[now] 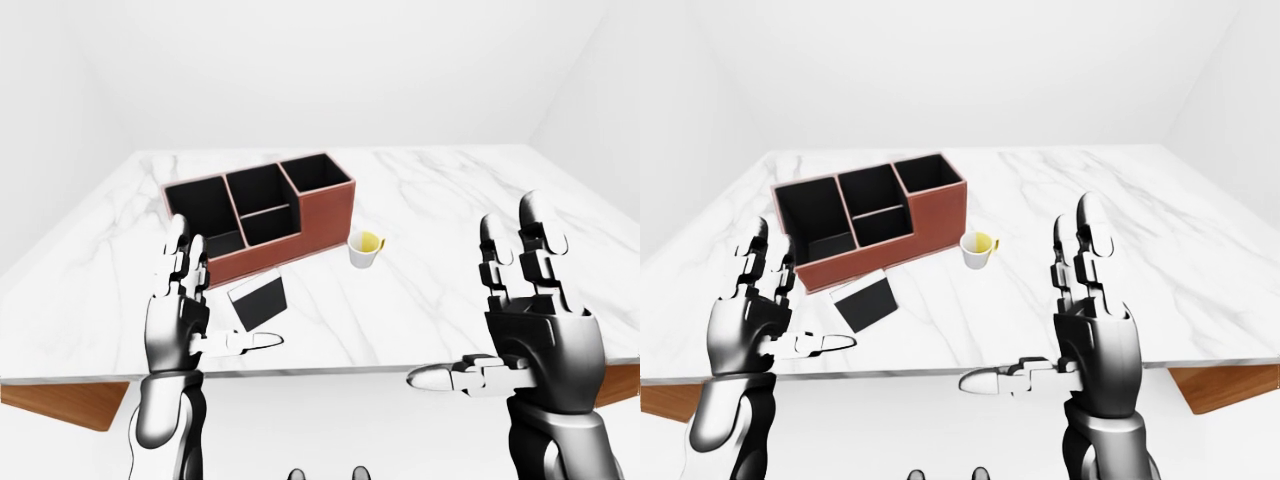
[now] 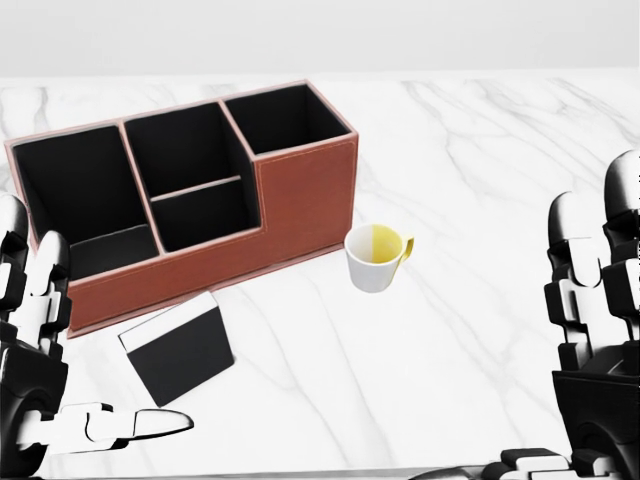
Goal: Pick up the book and place it in the front compartment of the caddy.
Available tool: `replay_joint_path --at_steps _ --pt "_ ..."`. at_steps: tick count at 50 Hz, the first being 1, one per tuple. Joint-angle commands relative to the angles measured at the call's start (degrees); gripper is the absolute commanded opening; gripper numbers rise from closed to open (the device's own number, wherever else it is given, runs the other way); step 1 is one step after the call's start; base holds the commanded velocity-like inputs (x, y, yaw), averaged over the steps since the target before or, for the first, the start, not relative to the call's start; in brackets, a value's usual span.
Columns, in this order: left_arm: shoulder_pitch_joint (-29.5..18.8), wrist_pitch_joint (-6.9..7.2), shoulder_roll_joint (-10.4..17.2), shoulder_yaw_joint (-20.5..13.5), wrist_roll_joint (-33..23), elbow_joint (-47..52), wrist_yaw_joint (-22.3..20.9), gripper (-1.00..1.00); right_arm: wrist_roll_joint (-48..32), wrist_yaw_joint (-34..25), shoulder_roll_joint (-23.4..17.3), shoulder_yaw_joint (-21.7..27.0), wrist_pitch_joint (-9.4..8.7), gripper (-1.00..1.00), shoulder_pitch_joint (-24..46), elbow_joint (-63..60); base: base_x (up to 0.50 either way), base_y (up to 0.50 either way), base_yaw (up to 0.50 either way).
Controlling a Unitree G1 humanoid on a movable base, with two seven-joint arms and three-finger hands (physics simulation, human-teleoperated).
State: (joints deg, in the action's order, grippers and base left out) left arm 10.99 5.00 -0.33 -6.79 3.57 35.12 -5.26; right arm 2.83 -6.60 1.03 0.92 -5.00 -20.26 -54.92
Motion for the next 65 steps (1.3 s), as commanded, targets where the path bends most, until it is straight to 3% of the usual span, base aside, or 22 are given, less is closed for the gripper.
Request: replay_joint_path --at_steps 1,19,41,53,59,65 --pt "0.16 0.0 -0.06 0.08 -0.19 0.23 -0.06 1.0 -0.55 0.0 -0.27 -0.53 0.0 1.0 -0.19 0.13 0.5 -0.09 0.0" --pt "0.41 0.0 -0.11 0.11 -0.48 0.35 -0.03 1.0 -1.67 -0.25 -0.59 -0.77 0.0 1.0 -0.39 0.49 0.49 -0.21 0.0" --pt "0.57 0.0 -0.18 0.08 -0.58 1.26 -0.06 1.0 -1.91 -0.25 -0.42 -1.27 0.0 1.0 -0.49 0.5 0.5 0.0 0.0" --pt "1.76 0.0 -0.31 0.53 -1.18 3.56 -0.38 1.0 -1.71 -0.11 -0.48 -1.04 0.0 1.0 -0.87 -0.06 0.05 0.0 0.0" --pt "2.92 0.0 -0.16 1.06 -3.35 4.9 -0.77 1.0 -1.75 -0.15 -0.42 -1.06 0.0 1.0 -0.95 -0.51 0.0 0.0 0.0" --pt "4.58 0.0 0.69 1.74 -10.09 5.75 -2.46 1.0 -1.87 -0.08 -0.37 -0.88 0.0 1.0 -0.66 0.01 0.0 0.0 0.0"
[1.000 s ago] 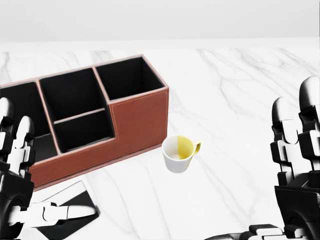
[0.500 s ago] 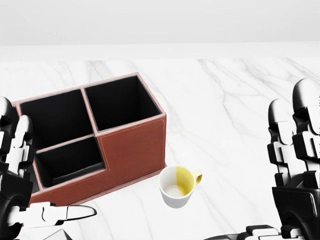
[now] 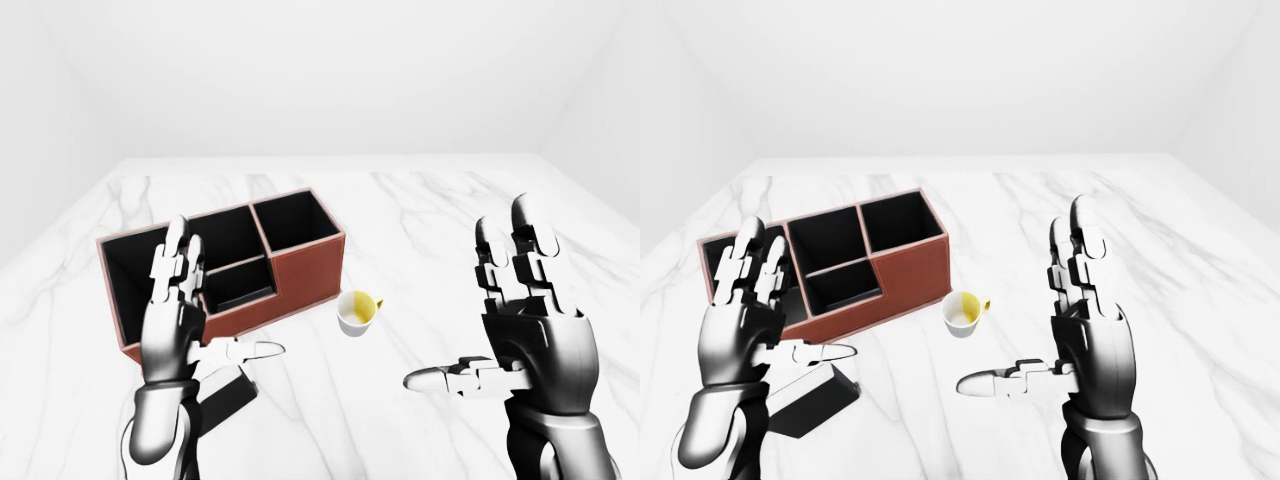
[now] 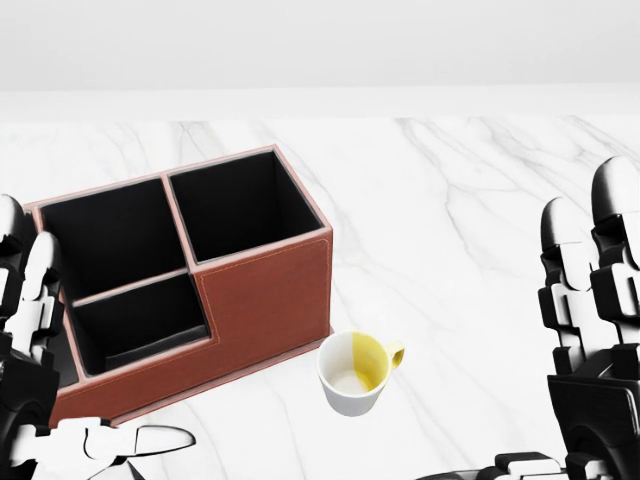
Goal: Pick up the book and place it in the front compartment of the caddy.
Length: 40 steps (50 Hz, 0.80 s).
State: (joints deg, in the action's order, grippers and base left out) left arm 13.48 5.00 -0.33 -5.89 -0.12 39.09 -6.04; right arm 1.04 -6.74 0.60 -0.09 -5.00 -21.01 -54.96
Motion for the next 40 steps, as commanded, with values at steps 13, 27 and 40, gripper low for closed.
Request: replay_joint_path --at_steps 13,27,40 --pt "6.34 0.0 0.41 2.13 -19.82 -0.02 -4.53 1.0 -0.96 -0.16 0.2 0.67 0.0 1.0 0.3 0.42 0.0 0.0 0.0" --pt "14.21 -1.38 1.15 0.77 -38.26 -5.16 -7.44 1.0 -1.05 -0.14 0.39 0.91 0.0 1.0 0.54 0.76 0.0 0.0 0.0" --pt "14.55 -4.46 -1.56 -1.57 -40.93 -6.2 -9.26 1.0 -0.8 -0.28 0.55 1.44 0.0 1.0 0.53 0.56 0.0 0.0 0.0"
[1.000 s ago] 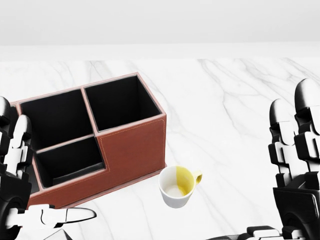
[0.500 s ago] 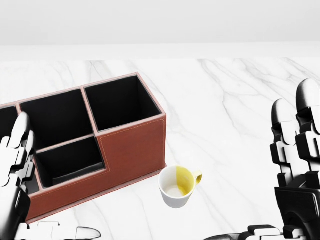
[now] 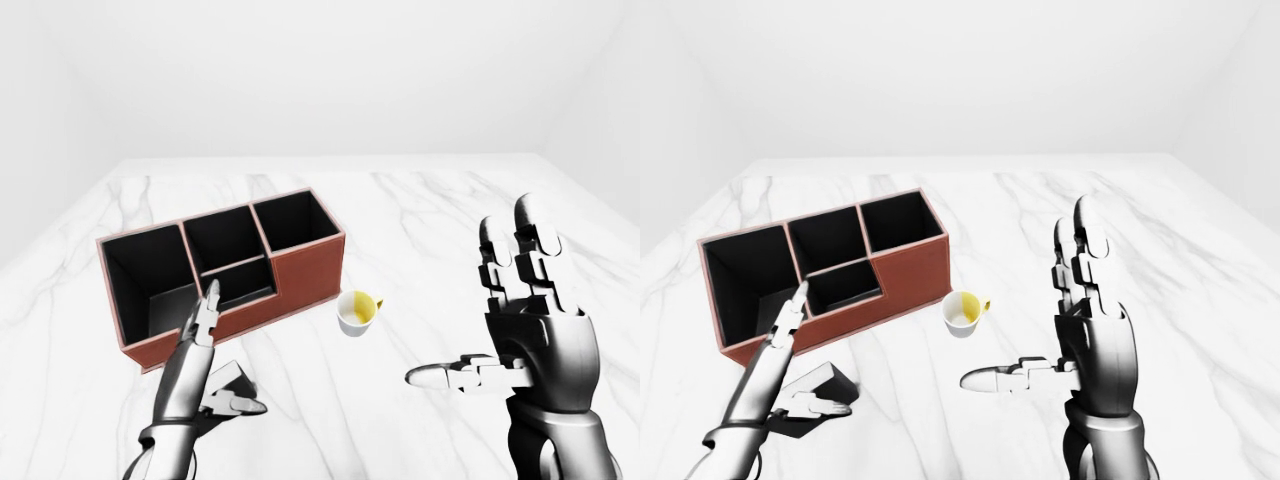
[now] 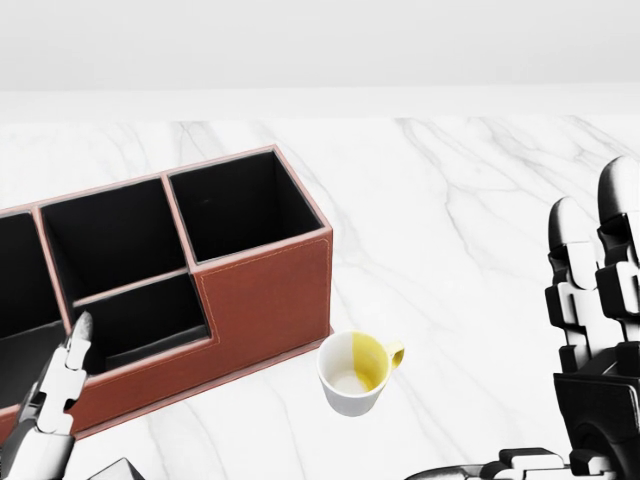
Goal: Pick up the book and place it in the front compartment of the caddy.
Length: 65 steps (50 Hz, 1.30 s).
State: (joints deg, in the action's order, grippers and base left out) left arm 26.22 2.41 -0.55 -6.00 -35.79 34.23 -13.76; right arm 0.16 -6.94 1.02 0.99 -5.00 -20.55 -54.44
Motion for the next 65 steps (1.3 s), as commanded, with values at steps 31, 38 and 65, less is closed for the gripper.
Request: replay_joint_path --at_steps 31,38,65 --pt "1.12 -5.39 -1.85 -4.39 -10.89 -6.95 -1.17 1.0 0.54 0.25 0.23 0.32 0.0 1.0 0.47 -0.31 0.0 0.0 0.0" --pt "0.6 -5.52 -1.85 -5.09 -11.29 -7.54 -1.06 1.0 0.65 0.2 0.26 0.48 0.0 1.0 0.39 -0.77 0.0 0.0 0.0" --pt "1.27 -7.41 -2.44 -7.89 -13.71 -8.9 -1.56 1.0 0.74 0.11 0.31 0.52 0.0 1.0 0.5 -0.54 0.0 0.0 0.0"
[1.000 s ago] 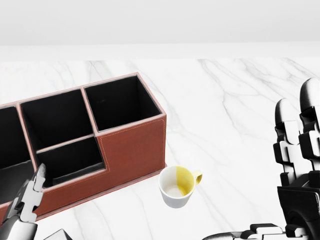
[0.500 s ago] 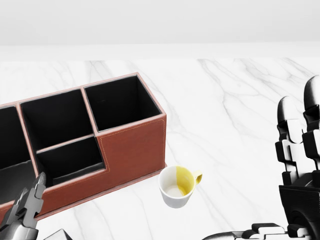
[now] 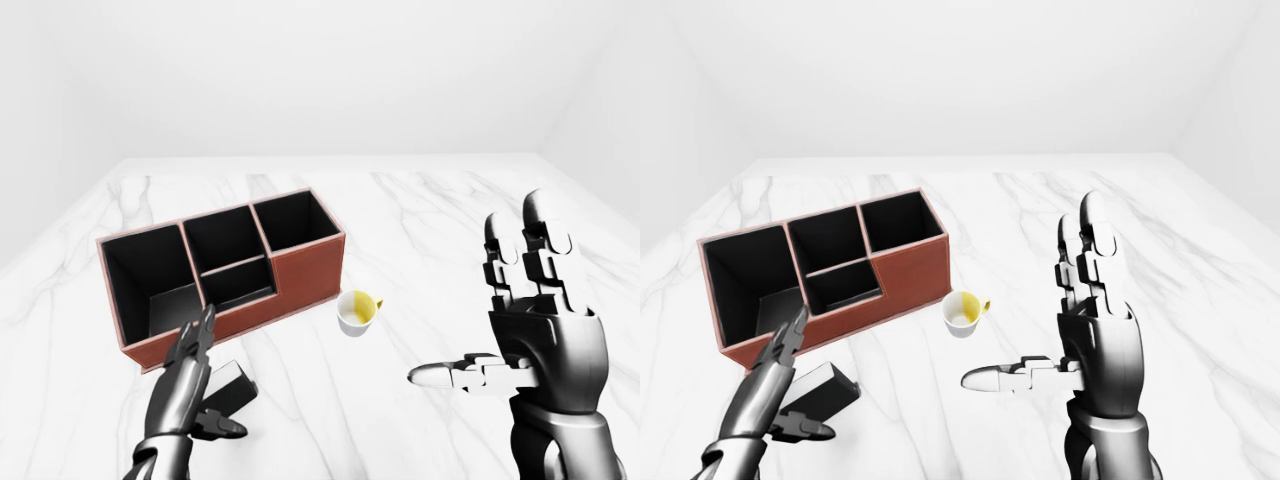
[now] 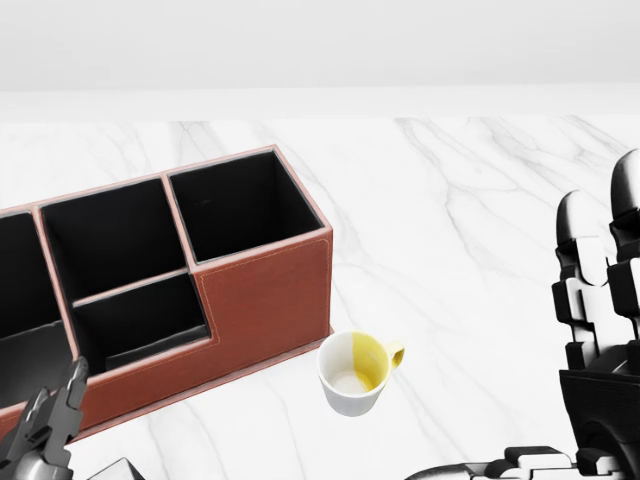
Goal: Pick up the book and place it in the front compartment of the caddy.
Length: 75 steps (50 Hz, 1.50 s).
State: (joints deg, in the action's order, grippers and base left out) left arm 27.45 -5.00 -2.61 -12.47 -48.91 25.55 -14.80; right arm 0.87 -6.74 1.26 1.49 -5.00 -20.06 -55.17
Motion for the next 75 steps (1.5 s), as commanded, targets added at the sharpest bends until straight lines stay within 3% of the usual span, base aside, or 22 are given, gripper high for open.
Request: replay_joint_path --at_steps 1,6,7,13,15,17,40,41,43,44,51,65,69,72,75 --pt "0.13 0.0 -0.5 -1.99 -1.07 -0.51 0.04 1.0 -0.17 0.02 0.06 -0.35 0.0 1.0 0.05 0.39 0.0 0.0 0.0" --pt "-1.16 0.0 -0.45 -4.44 0.44 -0.54 -2.0 1.0 -0.72 0.44 -0.36 -1.55 0.0 1.0 -0.19 1.16 0.0 0.0 0.0" --pt "-1.95 0.0 0.03 -4.64 -2.05 -2.42 -0.89 1.0 -0.62 0.48 -0.42 -1.53 0.0 1.0 -0.29 0.94 0.0 0.0 0.0" --pt "-2.49 0.04 0.21 -5.33 -3.83 -3.85 0.09 1.0 -0.21 0.4 -0.45 -1.18 0.0 1.0 -0.2 0.53 0.0 0.0 0.0" --pt "-2.64 0.82 0.07 -5.47 -3.65 -3.81 -0.64 1.0 -0.18 0.38 -0.46 -1.17 0.0 1.0 -0.19 0.65 0.0 0.0 0.0" --pt "-2.36 0.2 0.47 -5.31 -4.2 -3.95 -0.91 1.0 -0.07 0.34 -0.46 -0.93 0.0 1.0 -0.15 0.55 0.0 0.0 0.0" --pt "-2.88 0.0 2.57 -3.66 -9.73 -9.69 0.25 1.0 0.79 -0.05 0.31 0.83 0.0 1.0 0.27 -0.95 0.0 0.0 0.0" --pt "-3.48 0.0 2.96 -3.37 -10.04 -10.74 0.4 0.02 0.86 -0.04 0.37 0.89 0.0 1.0 0.27 -1.0 0.0 0.0 0.0" --pt "-3.75 0.0 3.4 -3.0 -10.0 -11.78 0.61 -0.67 0.86 -0.04 0.39 0.9 0.0 1.0 0.3 -1.02 0.0 0.0 0.0" --pt "-3.71 0.0 3.54 -2.85 -10.1 -11.89 0.62 -0.87 0.88 -0.03 0.4 0.97 0.0 1.0 0.36 -0.97 0.0 0.0 0.0" --pt "-3.1 0.0 4.5 -1.36 -10.15 -14.87 2.12 -0.92 0.86 0.01 0.45 0.99 0.0 1.0 0.44 -0.68 0.0 0.0 0.0" --pt "-2.52 0.0 4.14 -2.73 -9.72 -10.45 -1.29 -0.94 1.11 0.06 0.6 1.28 0.0 1.0 0.34 -1.3 0.0 0.0 0.0" --pt "-3.24 0.0 3.57 -4.21 -9.44 -5.11 -5.58 -0.95 0.98 0.09 0.57 1.13 0.0 1.0 0.35 -0.91 0.0 0.0 0.0" --pt "-5.73 0.0 3.28 -6.37 -8.36 1.37 -11.41 -0.95 1.03 0.1 0.54 1.28 0.0 1.0 0.43 -0.89 0.0 0.0 0.0" --pt "-8.87 2.3 3.71 -8.65 -7.82 5.47 -15.56 -0.95 1.11 0.05 0.58 1.4 0.0 1.0 0.41 -1.04 0.0 0.0 0.0"
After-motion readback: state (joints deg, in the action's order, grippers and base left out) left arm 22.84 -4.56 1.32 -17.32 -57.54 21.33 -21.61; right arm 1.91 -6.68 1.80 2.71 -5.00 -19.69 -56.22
